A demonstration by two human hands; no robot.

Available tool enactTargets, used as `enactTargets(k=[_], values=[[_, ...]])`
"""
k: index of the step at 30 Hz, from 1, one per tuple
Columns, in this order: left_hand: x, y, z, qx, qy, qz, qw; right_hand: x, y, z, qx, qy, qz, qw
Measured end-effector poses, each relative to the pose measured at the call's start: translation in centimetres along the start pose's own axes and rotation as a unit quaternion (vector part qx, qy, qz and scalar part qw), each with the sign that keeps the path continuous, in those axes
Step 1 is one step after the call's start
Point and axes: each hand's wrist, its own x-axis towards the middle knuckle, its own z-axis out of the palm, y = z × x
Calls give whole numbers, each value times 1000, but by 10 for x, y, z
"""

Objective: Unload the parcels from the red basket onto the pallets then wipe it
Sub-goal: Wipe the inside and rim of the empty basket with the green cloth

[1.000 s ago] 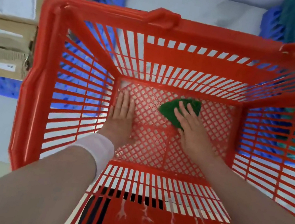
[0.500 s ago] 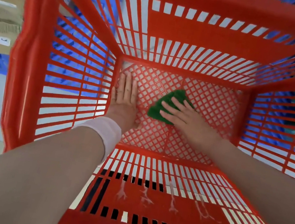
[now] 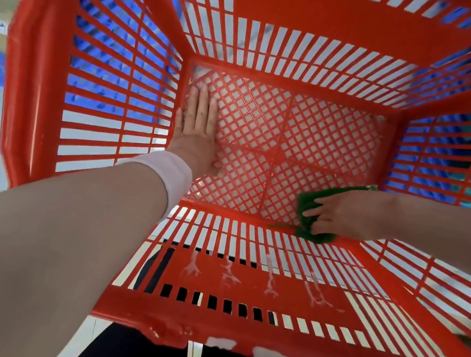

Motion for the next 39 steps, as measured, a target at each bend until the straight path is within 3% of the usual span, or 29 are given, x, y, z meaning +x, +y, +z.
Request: enactTargets(k=[1,3,5,6,10,13,15,16,18,21,23,27,29,31,34,37,39], values=[[0,0,0,0,2,0,1000,-4,-2,-4,45,28,24,998],[0,-1,2,2,10,4,1000,-4,-2,-14,129,213,62,967],[0,-2,2,2,15,9,1000,12,0,-17,97,387,53,915],[0,-2,2,1,14,11,1000,23,0,-16,55,418,40,906],[1,-3,4,8,15,19,1000,49,9,-14,-88,376,17,922],[2,-2,4,15,14,16,1000,40,24,-28,-92,375,6,923],[3,-2,5,23,11,13,1000,34,36,-32,-34,392,79,916],[4,-2,6,29,12,13,999,30,44,-33,24,408,147,901],[4,-3,7,28,13,14,999,25,55,-38,110,458,276,838],[3,-3,8,22,14,14,1000,39,43,-39,127,522,315,782],[3,-4,7,19,9,12,1000,53,26,-26,92,538,276,791],[0,-5,4,17,15,15,1000,45,19,-9,-24,486,133,864],[-2,-5,1,22,10,16,1000,30,28,-23,-16,493,137,859],[-4,-5,-11,21,-3,6,1000,17,28,-49,64,563,174,805],[-15,-2,-50,-11,-26,15,999,-3,12,-102,130,689,202,684],[-50,-7,-106,-64,-29,8,998,-32,-11,-151,104,760,183,615],[-83,-20,-139,-113,47,17,992,-46,-22,-176,42,801,161,575]])
